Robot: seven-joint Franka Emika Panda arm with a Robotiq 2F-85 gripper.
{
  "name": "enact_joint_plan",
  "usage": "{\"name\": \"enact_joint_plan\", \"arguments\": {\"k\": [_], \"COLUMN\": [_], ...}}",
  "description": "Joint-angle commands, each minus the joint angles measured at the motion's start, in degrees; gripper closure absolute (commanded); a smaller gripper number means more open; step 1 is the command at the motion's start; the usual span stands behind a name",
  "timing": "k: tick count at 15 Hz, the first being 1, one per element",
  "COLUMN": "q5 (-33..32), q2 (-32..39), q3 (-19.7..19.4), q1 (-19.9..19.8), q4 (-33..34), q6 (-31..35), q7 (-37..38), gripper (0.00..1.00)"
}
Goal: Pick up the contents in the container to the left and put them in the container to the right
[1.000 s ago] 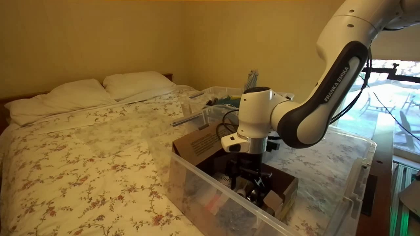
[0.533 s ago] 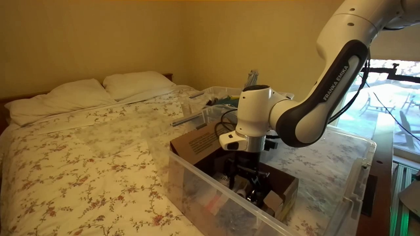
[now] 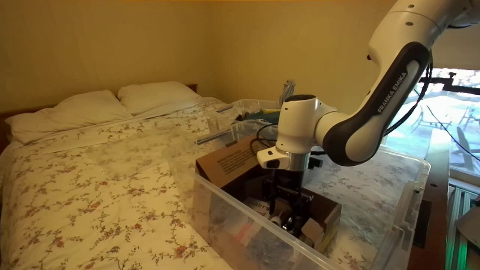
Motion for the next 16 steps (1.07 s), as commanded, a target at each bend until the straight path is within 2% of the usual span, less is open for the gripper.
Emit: {"name": "enact_joint_plan", "arguments": {"k": [1, 4, 6, 8, 10, 11, 13, 14, 15, 16], "q5": [-0.3, -0.7, -0.6, -0.6, -0.8, -0.9, -1.0, -1.1, -1.3, -1.5], "q2": [1.0, 1.5, 2.2, 2.9, 3.8, 4.2, 5.1, 5.5, 5.8, 5.8], "q3": [-0.6, -0.6, -0.5, -0.7, -0.8, -0.9, -0.9, -1.0, -1.2, -1.4], "q1": [1.0, 1.5, 1.7, 2.0, 2.4, 2.6, 3.0, 3.3, 3.6, 4.0], "q4": [0.9, 1.7, 2.4, 3.2, 4.2, 4.6, 5.6, 6.1, 6.5, 6.7], "q6": [-0.4, -0.9, -1.2, -1.2, -1.7, -2.1, -2.9, -3.5, -4.1, -4.7], "q7": [-0.5, -0.8, -1.1, -1.0, -1.0, -0.9, -1.0, -1.0, -0.9, -0.7], "gripper": [0.31, 0.36, 0.52, 0.59, 0.54, 0.42, 0.29, 0.26, 0.40, 0.60]}}
